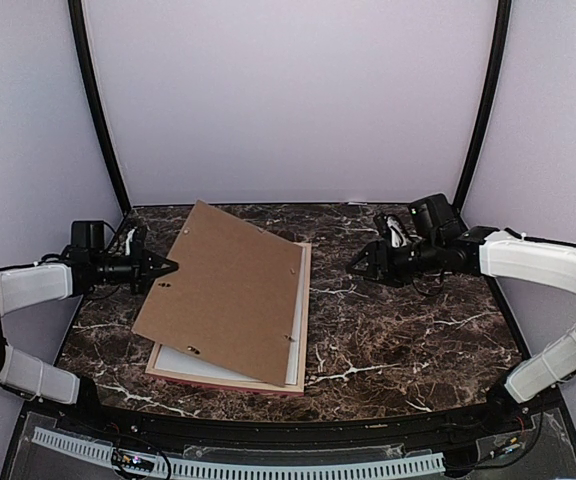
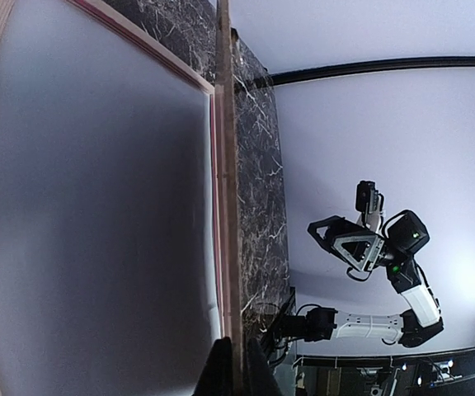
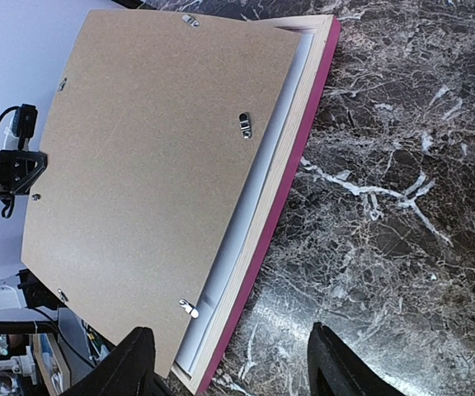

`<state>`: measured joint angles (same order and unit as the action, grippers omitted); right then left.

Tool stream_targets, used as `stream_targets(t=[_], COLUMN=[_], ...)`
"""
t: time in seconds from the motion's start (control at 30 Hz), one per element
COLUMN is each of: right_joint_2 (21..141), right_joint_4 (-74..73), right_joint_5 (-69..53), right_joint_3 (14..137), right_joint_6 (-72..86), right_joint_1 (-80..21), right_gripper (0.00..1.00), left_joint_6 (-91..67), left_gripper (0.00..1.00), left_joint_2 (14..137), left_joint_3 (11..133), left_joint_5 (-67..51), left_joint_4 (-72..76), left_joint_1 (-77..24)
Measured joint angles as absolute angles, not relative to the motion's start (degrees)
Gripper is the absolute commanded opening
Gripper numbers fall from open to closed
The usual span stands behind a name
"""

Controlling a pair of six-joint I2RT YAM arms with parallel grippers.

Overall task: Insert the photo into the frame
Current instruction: Place the backboard on the frame body.

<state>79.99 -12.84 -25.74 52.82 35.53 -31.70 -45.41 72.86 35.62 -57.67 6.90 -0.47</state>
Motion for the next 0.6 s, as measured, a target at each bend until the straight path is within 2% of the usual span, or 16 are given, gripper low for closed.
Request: stream_targets(t=[0.6], right_joint_2=[81.14], right_joint_4=[-12.16], right_joint_5=[-25.93], right_joint_3=[52.53], right_joint_6=[35.40], right_joint_1=[-31.55], right_gripper=[0.64], left_joint_6=[-47.46], left_gripper=[0.00], left_joint_2=[75.37], left_joint_3=[32.38], left_joint_5=[-57.58], left_joint_4=[14.00], left_joint_1=[-0.47])
